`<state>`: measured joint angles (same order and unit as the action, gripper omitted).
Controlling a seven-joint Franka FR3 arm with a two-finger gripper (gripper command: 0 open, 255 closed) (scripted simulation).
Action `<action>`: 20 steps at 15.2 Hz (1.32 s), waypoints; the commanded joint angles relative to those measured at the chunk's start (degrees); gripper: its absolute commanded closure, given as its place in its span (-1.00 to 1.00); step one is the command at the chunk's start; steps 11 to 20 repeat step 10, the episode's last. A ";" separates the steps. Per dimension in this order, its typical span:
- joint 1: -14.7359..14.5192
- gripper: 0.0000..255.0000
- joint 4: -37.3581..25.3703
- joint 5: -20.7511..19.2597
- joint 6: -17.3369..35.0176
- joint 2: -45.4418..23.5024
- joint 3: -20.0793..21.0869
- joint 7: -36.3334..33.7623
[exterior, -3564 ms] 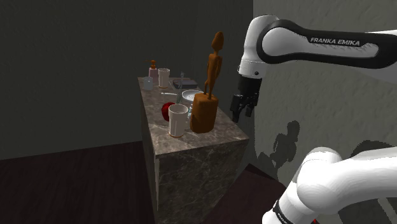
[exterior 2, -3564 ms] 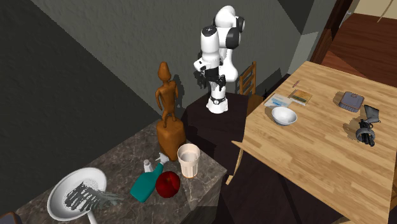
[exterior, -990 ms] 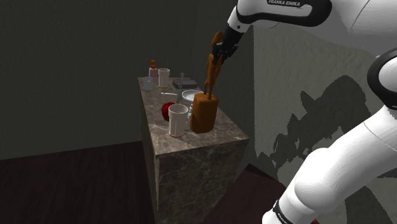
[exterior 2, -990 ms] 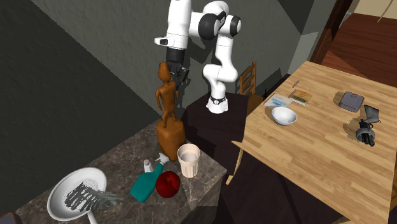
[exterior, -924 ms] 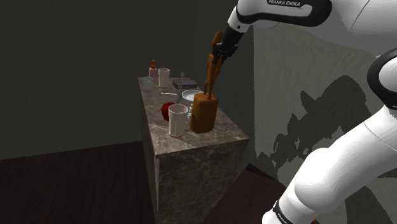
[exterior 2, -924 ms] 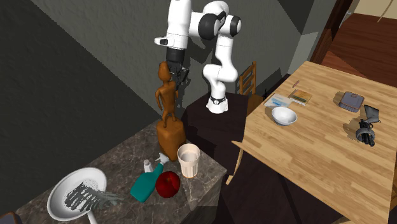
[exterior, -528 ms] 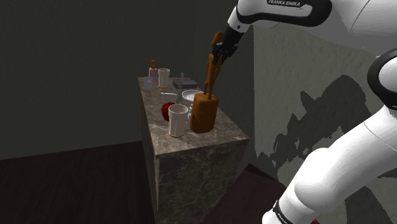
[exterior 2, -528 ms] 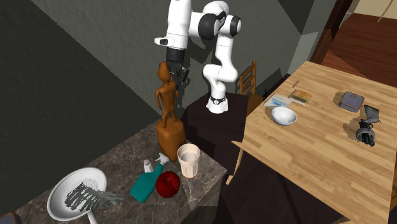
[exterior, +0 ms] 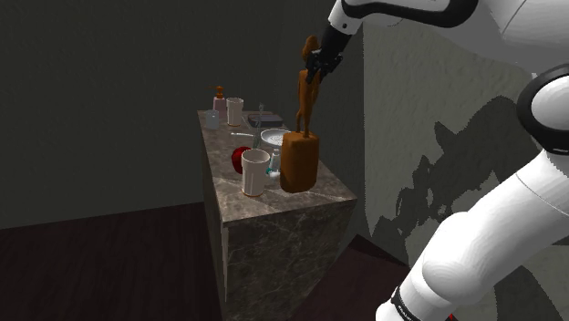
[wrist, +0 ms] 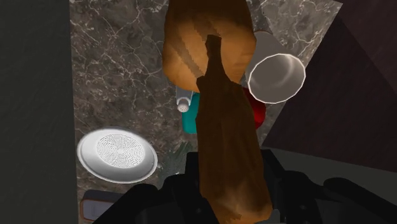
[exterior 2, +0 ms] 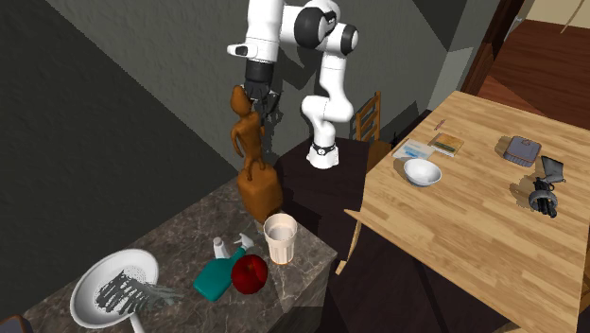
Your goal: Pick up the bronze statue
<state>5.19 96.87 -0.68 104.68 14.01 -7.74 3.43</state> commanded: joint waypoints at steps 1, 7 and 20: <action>-0.03 1.00 -2.19 0.08 -1.42 -0.44 -0.02 0.04; -0.07 1.00 -9.78 0.45 -6.55 -2.92 -0.19 0.22; -0.07 1.00 -11.35 0.53 -7.58 -3.47 -0.23 0.26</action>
